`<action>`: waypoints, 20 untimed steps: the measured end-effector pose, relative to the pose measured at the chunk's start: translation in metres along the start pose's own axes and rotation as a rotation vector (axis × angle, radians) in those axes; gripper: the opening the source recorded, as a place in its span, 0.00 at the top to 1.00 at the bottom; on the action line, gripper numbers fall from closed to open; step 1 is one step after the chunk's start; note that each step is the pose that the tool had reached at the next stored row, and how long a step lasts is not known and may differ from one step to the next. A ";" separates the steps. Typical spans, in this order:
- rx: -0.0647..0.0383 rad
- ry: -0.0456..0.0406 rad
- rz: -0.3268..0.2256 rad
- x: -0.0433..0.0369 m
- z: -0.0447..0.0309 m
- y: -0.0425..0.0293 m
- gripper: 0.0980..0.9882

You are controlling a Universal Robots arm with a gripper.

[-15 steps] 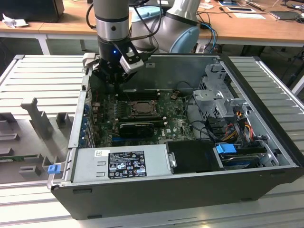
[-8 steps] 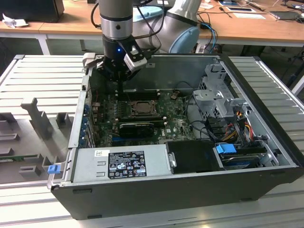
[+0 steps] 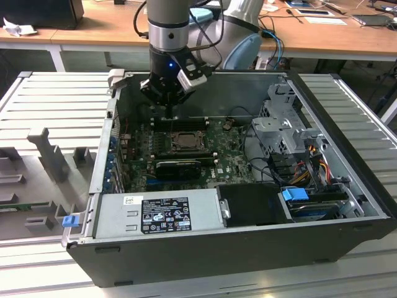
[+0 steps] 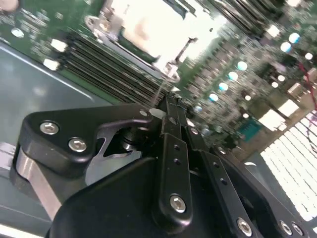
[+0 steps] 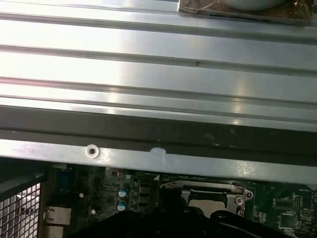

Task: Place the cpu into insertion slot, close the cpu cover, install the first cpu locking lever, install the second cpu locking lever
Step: 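Install the first cpu locking lever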

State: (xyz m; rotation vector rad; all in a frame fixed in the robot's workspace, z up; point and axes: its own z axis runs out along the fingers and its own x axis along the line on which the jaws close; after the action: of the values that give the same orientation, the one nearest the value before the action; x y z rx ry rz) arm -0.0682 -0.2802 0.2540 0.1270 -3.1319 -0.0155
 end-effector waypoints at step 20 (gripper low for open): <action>-0.071 -0.0059 0.020 -0.0262 0.0200 -0.0074 0.99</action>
State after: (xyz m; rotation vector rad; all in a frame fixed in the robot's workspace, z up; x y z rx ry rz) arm -0.0416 -0.2853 0.2337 0.0946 -3.1334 -0.1278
